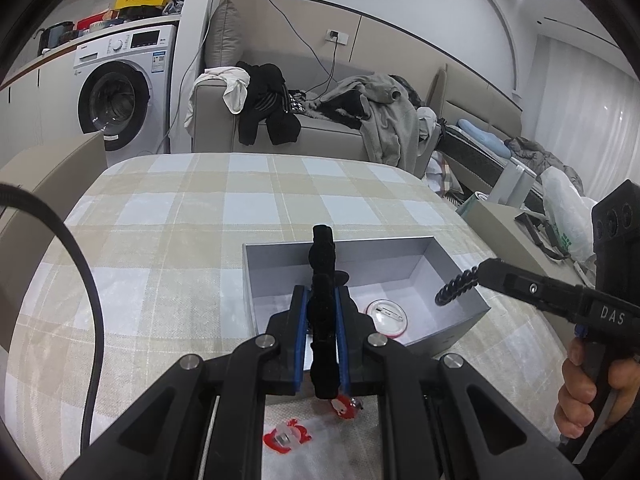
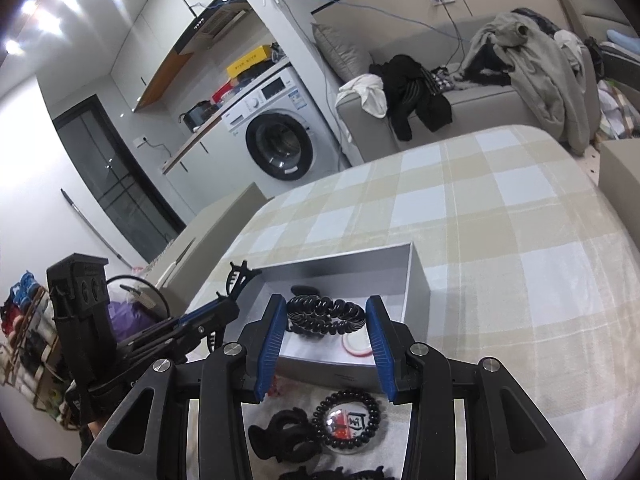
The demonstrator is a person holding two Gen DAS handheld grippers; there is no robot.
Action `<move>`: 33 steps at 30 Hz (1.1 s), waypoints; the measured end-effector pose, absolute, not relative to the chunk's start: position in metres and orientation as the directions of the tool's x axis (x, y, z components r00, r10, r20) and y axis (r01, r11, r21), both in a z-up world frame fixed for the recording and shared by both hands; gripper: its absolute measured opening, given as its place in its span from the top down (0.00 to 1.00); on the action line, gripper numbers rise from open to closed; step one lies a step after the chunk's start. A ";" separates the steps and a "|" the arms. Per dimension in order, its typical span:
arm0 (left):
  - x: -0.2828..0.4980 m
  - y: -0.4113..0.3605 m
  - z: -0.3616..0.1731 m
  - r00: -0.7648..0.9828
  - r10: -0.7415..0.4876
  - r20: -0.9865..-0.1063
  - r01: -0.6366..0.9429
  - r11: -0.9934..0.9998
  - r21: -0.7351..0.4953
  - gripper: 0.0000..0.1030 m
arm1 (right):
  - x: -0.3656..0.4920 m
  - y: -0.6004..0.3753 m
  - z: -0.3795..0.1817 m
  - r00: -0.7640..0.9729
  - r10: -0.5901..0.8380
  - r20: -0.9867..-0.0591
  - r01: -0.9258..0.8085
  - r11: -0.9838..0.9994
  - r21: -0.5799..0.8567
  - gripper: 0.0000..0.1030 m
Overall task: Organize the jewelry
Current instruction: 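Carry the hair clip and the bracelet over the grey box with both tools, then open both tools to drop the hair clip and bracelet into the box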
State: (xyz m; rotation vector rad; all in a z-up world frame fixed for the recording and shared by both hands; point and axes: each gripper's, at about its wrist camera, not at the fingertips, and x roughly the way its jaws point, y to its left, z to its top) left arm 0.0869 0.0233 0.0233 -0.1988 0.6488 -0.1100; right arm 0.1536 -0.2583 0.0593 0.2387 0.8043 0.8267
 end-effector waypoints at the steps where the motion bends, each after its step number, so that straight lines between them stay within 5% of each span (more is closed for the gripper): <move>1: 0.088 0.023 0.023 0.791 -0.161 -0.590 0.041 0.977 -0.211 0.92 | 0.154 -0.257 0.058 0.405 0.731 -0.549 -0.565 0.672 0.479 0.62; 19: 0.099 0.015 0.015 0.761 -0.166 -0.628 0.059 0.980 -0.189 0.91 | 0.157 -0.244 0.049 0.363 0.729 -0.581 -0.578 0.665 0.473 0.58; 22: 0.095 0.017 0.020 0.770 -0.154 -0.619 0.051 0.982 -0.181 0.70 | 0.155 -0.251 0.052 0.360 0.755 -0.549 -0.582 0.641 0.500 0.55; 24: 0.090 0.018 0.025 0.785 -0.154 -0.600 0.047 0.981 -0.190 0.44 | 0.153 -0.256 0.057 0.370 0.761 -0.533 -0.585 0.637 0.502 0.51; 28: 0.079 0.021 0.036 0.803 -0.166 -0.572 0.055 0.977 -0.206 0.40 | 0.147 -0.264 0.067 0.415 0.736 -0.535 -0.582 0.667 0.465 0.37; 30: 0.074 0.021 0.038 0.805 -0.149 -0.574 0.042 0.980 -0.195 0.26 | 0.144 -0.268 0.070 0.426 0.726 -0.540 -0.580 0.677 0.453 0.28; 33: 0.065 0.023 0.039 0.812 -0.132 -0.568 0.027 0.981 -0.191 0.20 | 0.138 -0.274 0.074 0.454 0.695 -0.558 -0.574 0.707 0.413 0.09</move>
